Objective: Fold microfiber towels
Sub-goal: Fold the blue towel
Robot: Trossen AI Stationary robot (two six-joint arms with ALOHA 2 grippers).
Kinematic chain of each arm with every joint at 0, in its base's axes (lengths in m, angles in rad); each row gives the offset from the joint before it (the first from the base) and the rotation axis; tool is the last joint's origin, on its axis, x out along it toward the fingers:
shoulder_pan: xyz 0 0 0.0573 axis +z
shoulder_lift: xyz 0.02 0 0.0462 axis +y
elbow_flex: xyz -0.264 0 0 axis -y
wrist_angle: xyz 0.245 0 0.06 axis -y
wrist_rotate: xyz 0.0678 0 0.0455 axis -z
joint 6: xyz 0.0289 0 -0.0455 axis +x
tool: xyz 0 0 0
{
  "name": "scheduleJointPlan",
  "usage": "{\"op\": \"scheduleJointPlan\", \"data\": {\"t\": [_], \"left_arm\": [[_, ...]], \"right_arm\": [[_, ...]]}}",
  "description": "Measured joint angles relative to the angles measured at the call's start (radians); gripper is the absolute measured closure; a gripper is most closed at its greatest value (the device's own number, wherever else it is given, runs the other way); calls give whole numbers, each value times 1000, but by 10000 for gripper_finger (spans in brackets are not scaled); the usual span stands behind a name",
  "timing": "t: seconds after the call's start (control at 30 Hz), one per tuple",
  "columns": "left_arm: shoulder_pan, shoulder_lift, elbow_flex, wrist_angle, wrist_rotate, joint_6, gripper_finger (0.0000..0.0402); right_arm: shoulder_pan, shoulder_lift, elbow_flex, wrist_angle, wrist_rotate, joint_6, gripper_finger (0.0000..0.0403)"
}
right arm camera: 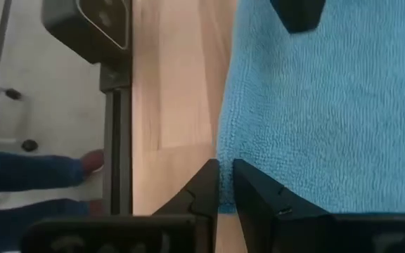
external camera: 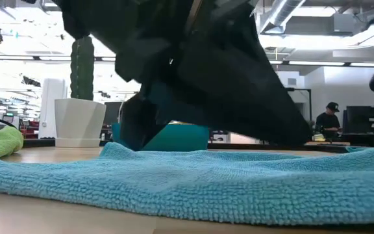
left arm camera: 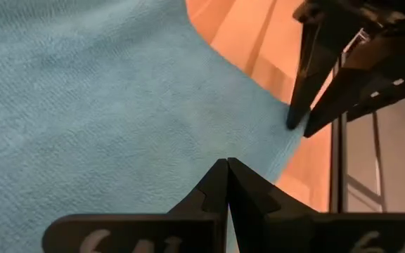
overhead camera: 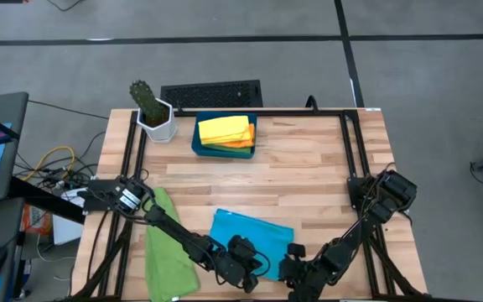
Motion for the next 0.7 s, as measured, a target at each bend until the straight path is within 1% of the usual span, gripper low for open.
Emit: {"op": "scheduleJointPlan", "data": {"t": [0.1,0.23,0.43,0.57,0.7], "left_arm": [[-7,0,12,-1,22,-20,401],[-30,0,11,-29,-15,-46,401],[-50,18,10,-45,-21,-106,401],[-54,16,13,-72,-51,-134,401],[-53,17,12,-71,-39,-142,401]], "right_arm": [[-5,0,5,2,7,-15,335],[-14,-1,5,2,11,-32,335],[-16,-2,5,-4,14,-33,335],[-16,-2,5,-4,16,-40,335],[-17,-3,5,-3,12,-43,335]]}}
